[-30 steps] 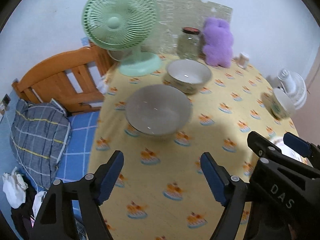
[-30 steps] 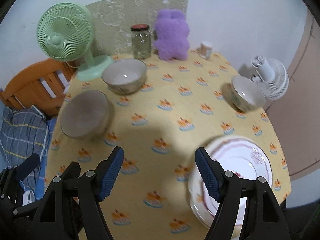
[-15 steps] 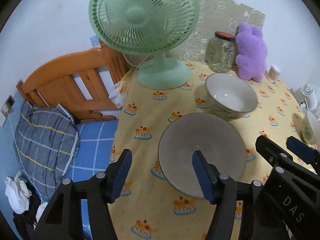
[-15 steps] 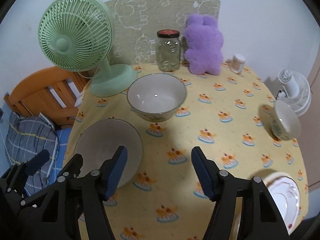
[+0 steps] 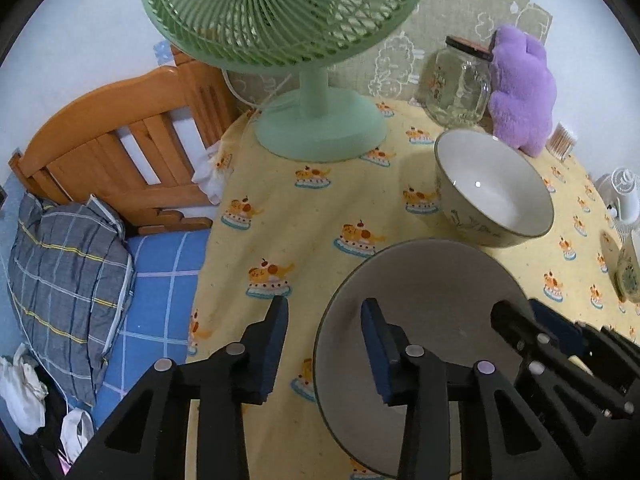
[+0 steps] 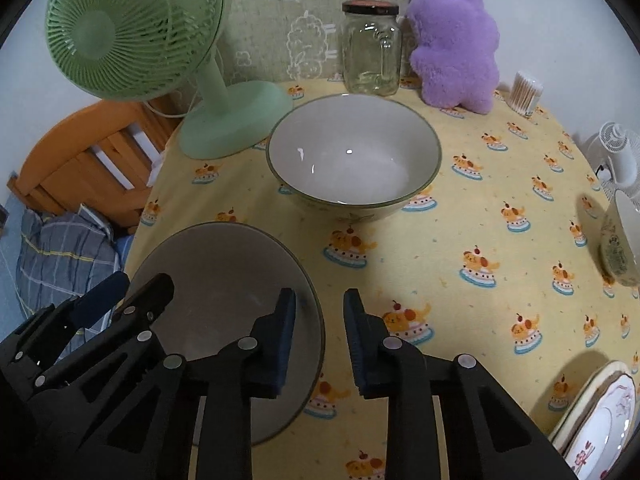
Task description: Organize plates and bowls
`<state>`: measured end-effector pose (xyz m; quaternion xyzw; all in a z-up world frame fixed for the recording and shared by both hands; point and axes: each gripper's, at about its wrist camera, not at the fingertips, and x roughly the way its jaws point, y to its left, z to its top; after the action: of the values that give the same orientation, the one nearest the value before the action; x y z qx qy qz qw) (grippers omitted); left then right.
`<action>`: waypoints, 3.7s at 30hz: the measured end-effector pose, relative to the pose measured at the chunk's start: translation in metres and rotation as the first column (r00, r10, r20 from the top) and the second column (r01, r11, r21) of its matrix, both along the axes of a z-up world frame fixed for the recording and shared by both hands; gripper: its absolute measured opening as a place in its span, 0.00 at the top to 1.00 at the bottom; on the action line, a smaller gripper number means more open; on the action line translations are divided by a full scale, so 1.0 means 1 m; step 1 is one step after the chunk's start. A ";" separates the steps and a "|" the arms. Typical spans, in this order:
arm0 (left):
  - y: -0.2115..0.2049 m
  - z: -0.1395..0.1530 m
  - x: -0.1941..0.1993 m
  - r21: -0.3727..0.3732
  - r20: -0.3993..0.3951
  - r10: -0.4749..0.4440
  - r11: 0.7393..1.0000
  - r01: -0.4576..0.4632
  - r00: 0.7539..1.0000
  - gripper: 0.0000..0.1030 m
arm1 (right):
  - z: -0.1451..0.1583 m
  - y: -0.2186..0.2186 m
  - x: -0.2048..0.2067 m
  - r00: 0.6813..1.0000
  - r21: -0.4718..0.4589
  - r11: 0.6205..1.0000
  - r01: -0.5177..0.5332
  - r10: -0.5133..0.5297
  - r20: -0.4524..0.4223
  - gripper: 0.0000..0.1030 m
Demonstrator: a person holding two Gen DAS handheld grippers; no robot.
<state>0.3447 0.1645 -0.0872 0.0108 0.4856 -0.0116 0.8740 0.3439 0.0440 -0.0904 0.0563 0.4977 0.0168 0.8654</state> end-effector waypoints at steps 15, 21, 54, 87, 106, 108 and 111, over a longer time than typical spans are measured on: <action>-0.004 -0.003 -0.007 -0.017 -0.043 -0.054 0.998 0.054 0.998 0.82 | 0.005 -0.001 -0.001 0.998 0.016 0.998 -0.056 0.056 -0.009 0.85; -0.012 0.004 -0.026 -0.031 -0.041 -0.060 0.998 0.059 0.997 0.82 | 0.017 -0.006 -0.016 0.997 -0.010 0.997 -0.071 0.071 -0.002 0.85; -0.079 0.012 -0.170 -0.058 -0.114 -0.143 0.989 0.138 0.983 0.82 | 0.028 -0.076 -0.178 0.998 -0.024 1.000 -0.001 0.000 -0.067 0.85; -0.096 -0.007 -0.177 -0.074 -0.138 -0.149 0.987 0.140 0.979 0.70 | -0.002 -0.099 -0.181 0.994 0.011 1.000 0.026 -0.025 -0.111 0.82; -0.072 0.021 -0.180 -0.059 -0.102 -0.172 0.984 0.166 0.980 0.14 | 0.022 -0.124 -0.196 0.978 0.003 0.982 0.187 -0.186 -0.098 0.28; -0.075 0.025 -0.180 -0.060 -0.093 -0.191 0.981 0.186 0.977 0.11 | 0.028 -0.124 -0.196 0.978 0.006 0.981 0.194 -0.193 -0.082 0.28; -0.079 0.030 -0.179 -0.063 -0.083 -0.199 0.979 0.194 0.977 0.10 | 0.036 -0.122 -0.197 0.980 0.003 0.982 0.191 -0.190 -0.066 0.28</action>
<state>0.1656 0.0856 -0.0575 0.0342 0.5201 -0.1117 0.8461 0.1472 -0.0782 -0.0548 0.1082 0.5178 -0.0657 0.8461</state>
